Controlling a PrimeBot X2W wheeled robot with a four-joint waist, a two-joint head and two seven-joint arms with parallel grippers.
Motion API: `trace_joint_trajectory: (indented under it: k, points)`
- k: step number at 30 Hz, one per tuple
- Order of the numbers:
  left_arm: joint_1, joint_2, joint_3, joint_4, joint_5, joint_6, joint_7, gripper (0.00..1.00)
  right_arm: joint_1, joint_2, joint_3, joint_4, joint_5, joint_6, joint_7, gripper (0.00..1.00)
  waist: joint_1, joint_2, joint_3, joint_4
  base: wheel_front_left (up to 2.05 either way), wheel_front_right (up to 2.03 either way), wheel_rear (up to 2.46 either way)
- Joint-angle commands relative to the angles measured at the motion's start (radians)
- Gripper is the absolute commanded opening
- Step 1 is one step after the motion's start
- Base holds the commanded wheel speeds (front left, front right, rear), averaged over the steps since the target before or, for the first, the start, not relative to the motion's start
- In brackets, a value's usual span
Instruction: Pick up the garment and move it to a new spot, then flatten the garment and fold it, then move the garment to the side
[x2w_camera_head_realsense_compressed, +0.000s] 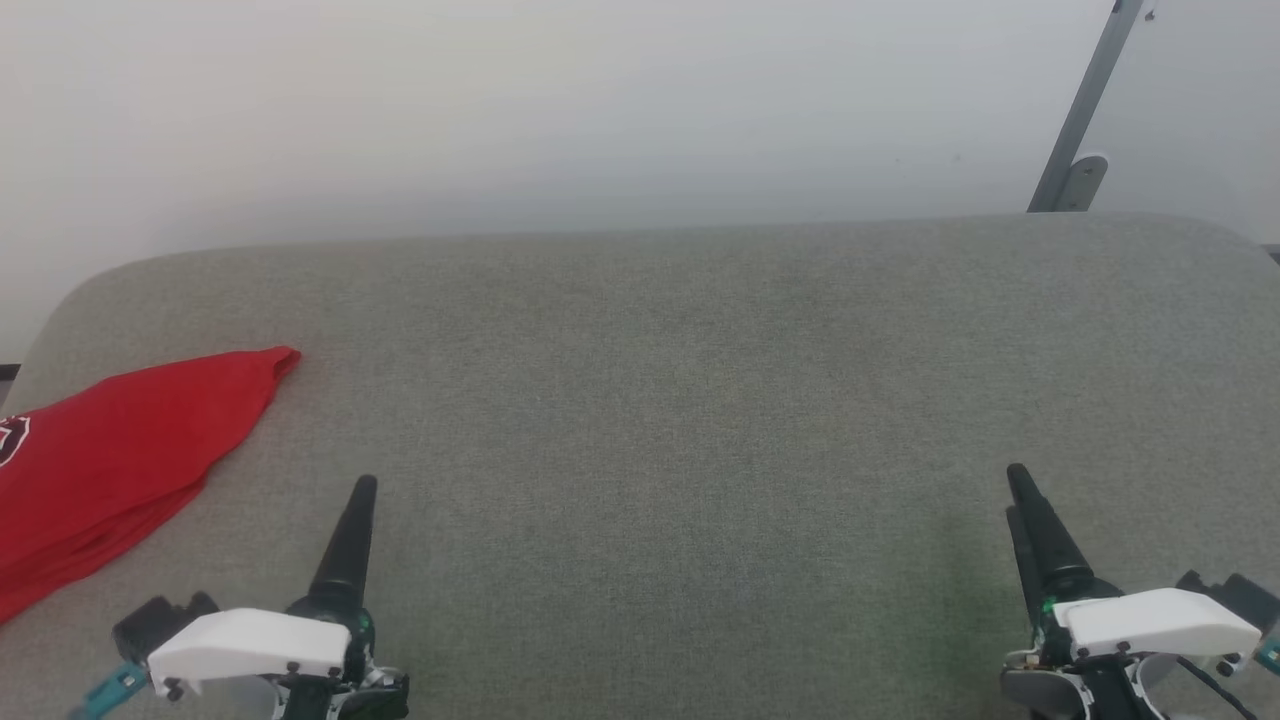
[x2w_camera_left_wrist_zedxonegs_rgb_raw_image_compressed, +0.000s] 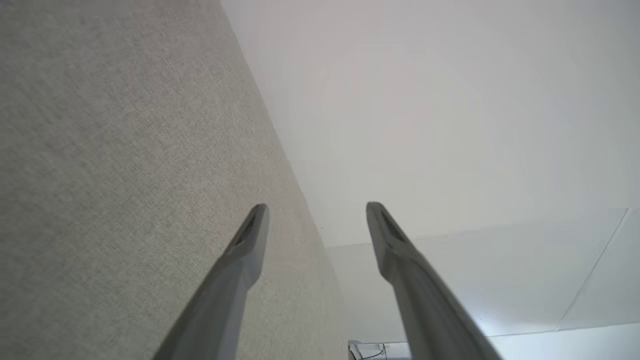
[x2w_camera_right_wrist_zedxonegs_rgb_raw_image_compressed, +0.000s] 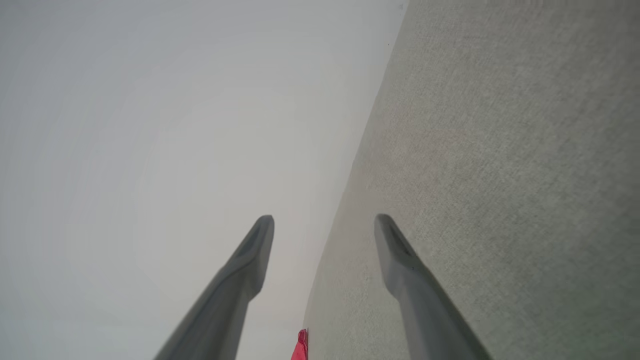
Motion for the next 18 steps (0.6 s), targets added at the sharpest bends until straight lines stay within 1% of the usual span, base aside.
trace_joint_trajectory:
  k: [1, 12, 18]
  points:
    - [-0.010, 0.012, -0.008, -0.022, 0.025, 0.007, -0.007, 1.00, -0.026, -0.005, 0.004, -0.012, -0.025, 0.000, -0.009, 1.00, 0.0000, 0.0000, 0.000, 0.000, 0.00, 0.00, 0.00]
    - [-0.004, 0.080, -0.072, -0.029, 0.246, 0.090, -0.050, 1.00, -0.042, -0.005, -0.005, -0.018, -0.292, 0.000, -0.002, 1.00, 0.0000, 0.0000, -0.007, 0.000, 0.00, 0.00, 0.00]
    - [-0.005, 0.111, -0.101, -0.019, 0.346, 0.108, -0.072, 1.00, -0.042, -0.002, -0.016, -0.027, -0.427, 0.000, 0.006, 1.00, 0.0000, 0.0000, -0.013, 0.001, 0.00, 0.00, 0.00]
